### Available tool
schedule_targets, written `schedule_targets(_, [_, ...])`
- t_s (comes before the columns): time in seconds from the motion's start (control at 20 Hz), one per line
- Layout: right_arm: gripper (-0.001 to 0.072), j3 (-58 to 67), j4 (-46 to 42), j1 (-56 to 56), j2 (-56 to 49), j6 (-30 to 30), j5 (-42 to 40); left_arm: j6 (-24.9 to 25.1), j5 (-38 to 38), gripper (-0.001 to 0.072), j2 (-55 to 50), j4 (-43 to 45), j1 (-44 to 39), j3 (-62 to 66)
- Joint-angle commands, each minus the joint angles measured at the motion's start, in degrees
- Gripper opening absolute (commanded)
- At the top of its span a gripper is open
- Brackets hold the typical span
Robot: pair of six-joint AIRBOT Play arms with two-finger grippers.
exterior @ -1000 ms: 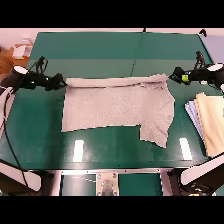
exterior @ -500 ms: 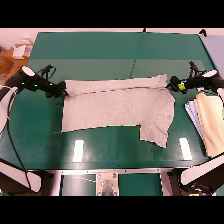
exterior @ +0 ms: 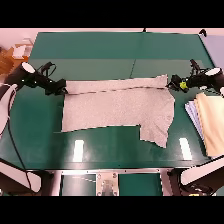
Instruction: Fold the shirts.
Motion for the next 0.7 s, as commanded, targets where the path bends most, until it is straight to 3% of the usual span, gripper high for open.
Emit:
schedule_targets(0.0, [0.0008, -0.02, -0.04, -0.04, 0.68, 0.00, 1.55, -0.63, -2.01, 0.0020, 0.04, 0.52, -0.02, 2.67])
schedule_targets(0.4, [0.0008, -0.02, -0.04, -4.04, 1.68, 0.63, 3.63, -2.10, -9.27, 0.0020, 0.44, 3.72, 2.43, 3.69])
schedule_targets(0.65, [0.0008, -0.98, -0.07, -4.59, 1.86, 0.50, 4.59, -2.05, -8.44, 0.0020, 0.37, 3.87, 1.46, 3.98])
